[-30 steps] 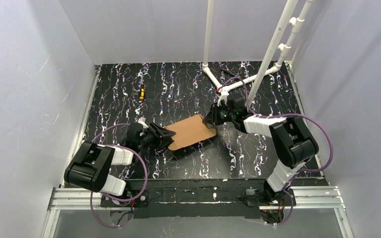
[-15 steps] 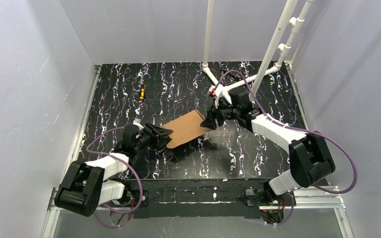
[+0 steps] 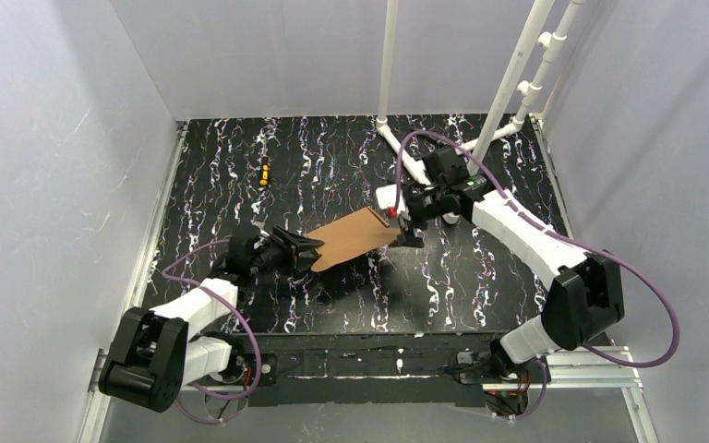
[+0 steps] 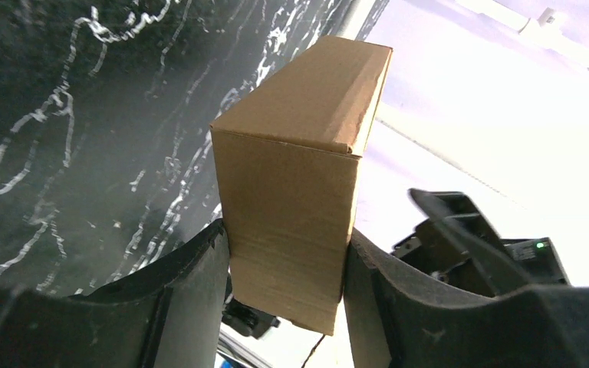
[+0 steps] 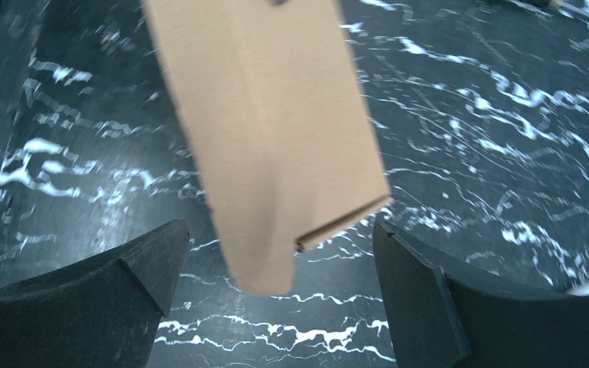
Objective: Fold the paper box
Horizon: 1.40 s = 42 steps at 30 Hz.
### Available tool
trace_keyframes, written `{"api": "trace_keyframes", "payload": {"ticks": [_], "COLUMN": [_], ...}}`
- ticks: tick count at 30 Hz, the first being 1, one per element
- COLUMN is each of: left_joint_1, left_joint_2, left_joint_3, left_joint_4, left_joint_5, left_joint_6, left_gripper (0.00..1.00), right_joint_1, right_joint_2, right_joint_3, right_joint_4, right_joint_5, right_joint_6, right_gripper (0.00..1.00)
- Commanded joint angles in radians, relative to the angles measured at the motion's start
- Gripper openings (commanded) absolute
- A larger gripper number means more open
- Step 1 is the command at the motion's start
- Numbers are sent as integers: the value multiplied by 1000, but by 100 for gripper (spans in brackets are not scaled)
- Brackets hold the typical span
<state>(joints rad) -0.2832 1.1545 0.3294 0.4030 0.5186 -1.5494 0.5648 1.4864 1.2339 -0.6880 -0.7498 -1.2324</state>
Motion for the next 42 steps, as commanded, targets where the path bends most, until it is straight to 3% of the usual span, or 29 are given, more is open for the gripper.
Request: {"api": "trace_keyframes", "payload": {"ticks": [1,14,25,32,42], "left_joint_1": [5,4,5,4,4], "left_joint_2": [-9,49,51,60,74], "left_joint_3": [76,133,137,137,133], "left_joint_4": [-74,-104,-103,-102,-102], "left_joint_5": [55,92,105,119,137], "left_joint_6": [-78,-177,-195,-190,-176], "left_gripper": [31,37,40,47,58], "right_joint_1": [83,224,286,311,328], "right_joint_2": [-10,-6,14,31,46], "right_joint_3": [-14,-80,-171,-215,-243], "right_joint_4": [-22,218,401,512,583], "right_joint_5": [57,367,496,547,569], "right_joint_6": [-209,-165,-144,-129,-89], "right_gripper": [98,98,99,98,82]}}
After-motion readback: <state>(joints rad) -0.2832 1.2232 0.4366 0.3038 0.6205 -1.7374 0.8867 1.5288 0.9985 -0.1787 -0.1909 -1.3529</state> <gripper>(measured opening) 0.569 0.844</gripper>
